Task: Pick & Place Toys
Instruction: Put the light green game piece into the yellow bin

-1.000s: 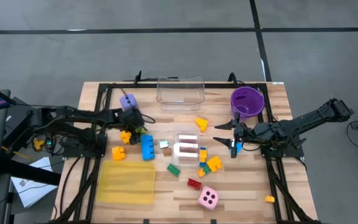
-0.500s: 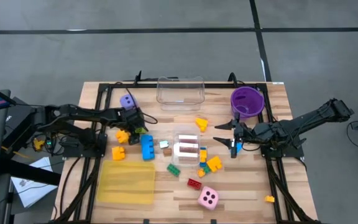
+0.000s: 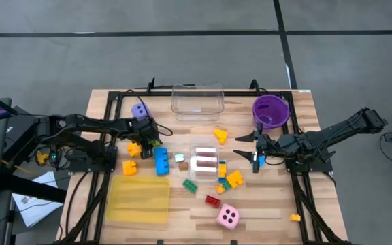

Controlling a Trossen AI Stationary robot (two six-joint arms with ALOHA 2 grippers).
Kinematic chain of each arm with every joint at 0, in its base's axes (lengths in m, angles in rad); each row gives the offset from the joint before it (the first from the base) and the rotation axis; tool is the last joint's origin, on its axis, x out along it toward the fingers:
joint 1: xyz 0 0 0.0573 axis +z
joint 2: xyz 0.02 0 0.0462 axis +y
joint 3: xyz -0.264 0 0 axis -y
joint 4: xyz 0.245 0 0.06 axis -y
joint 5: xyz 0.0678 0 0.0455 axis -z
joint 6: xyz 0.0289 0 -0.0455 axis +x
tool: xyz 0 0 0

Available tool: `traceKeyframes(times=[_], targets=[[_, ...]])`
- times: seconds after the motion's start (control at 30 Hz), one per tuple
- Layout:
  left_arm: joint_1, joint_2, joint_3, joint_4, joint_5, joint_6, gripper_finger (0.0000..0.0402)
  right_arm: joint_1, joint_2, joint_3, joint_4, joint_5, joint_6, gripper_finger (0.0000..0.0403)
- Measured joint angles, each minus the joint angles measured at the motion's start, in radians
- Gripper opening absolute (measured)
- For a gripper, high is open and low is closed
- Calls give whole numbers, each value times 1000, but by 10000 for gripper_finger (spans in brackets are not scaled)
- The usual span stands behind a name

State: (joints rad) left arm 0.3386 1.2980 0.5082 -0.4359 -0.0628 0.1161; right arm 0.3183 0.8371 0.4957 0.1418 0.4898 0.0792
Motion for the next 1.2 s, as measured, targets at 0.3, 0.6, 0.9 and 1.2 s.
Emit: traceKeyframes(times=[0.3, 0.6, 0.9, 1.2], targets=[[0, -1, 2, -5, -8, -46, 134, 0, 0, 0, 1, -18, 0, 217], [0, -55, 37, -7, -16, -43, 134, 0, 0, 0, 1, -19, 0, 217], [-14, -270, 43, 1, 106, -52, 134, 0, 0, 0, 1, -18, 0, 217], [-137, -388, 43, -2, 291, -186, 134, 0, 0, 0, 1, -18, 0, 217]])
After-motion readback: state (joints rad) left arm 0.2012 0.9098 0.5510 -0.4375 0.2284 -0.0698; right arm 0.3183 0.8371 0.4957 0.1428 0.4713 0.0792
